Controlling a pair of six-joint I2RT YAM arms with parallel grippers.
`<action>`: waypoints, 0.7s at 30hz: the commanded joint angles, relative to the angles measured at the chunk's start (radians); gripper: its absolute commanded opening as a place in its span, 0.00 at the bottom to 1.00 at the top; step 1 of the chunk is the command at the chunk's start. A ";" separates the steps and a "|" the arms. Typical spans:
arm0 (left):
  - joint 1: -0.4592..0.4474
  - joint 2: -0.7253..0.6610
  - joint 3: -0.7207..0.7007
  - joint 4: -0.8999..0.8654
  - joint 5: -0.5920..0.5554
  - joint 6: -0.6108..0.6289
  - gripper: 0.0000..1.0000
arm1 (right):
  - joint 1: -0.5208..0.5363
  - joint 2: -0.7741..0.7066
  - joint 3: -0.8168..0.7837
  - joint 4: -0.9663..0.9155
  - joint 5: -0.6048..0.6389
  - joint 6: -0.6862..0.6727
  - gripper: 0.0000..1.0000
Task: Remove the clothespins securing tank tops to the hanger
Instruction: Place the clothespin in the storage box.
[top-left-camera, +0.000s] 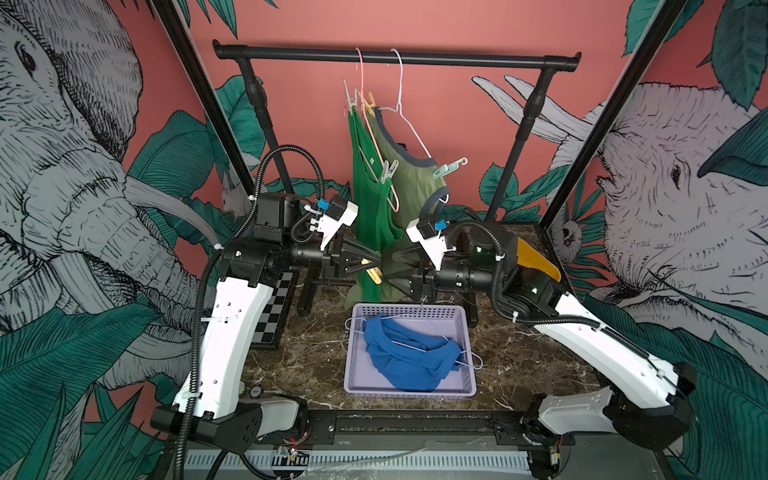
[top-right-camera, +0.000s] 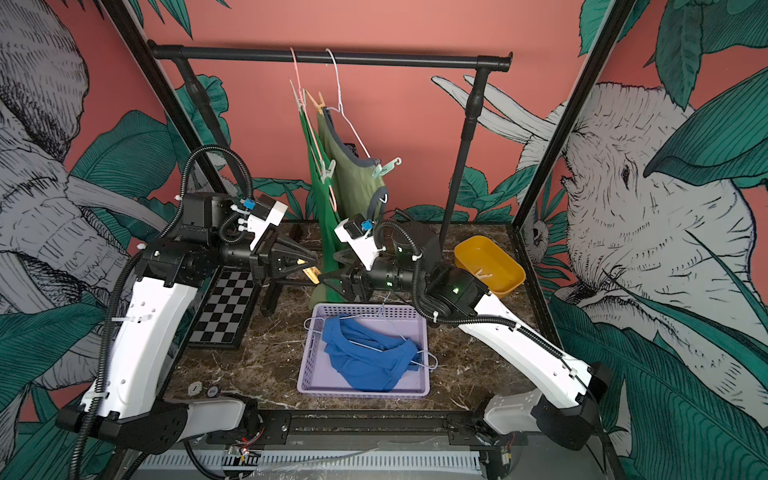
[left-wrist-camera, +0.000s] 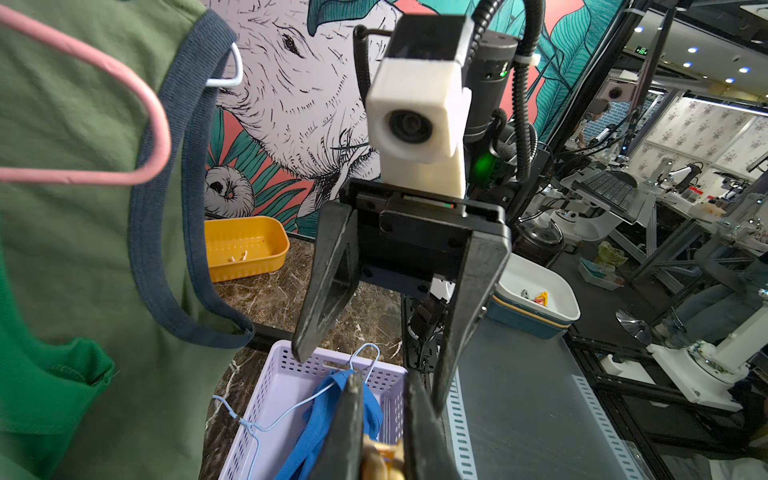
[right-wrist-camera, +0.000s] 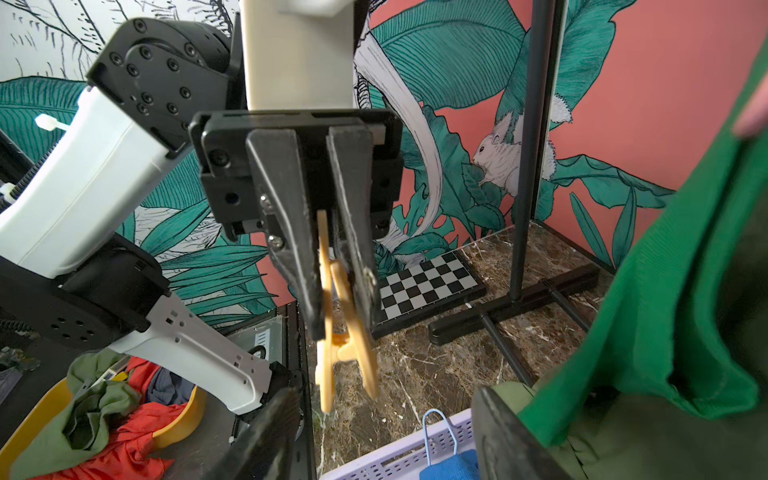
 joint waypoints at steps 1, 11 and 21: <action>-0.005 -0.018 -0.006 0.018 0.032 -0.007 0.00 | 0.012 0.016 0.047 0.043 -0.037 -0.020 0.66; -0.005 -0.018 -0.019 0.058 0.057 -0.046 0.00 | 0.038 0.080 0.096 0.041 -0.060 -0.029 0.66; -0.005 -0.038 -0.033 0.055 0.086 -0.049 0.00 | 0.040 0.121 0.136 0.037 -0.058 -0.035 0.51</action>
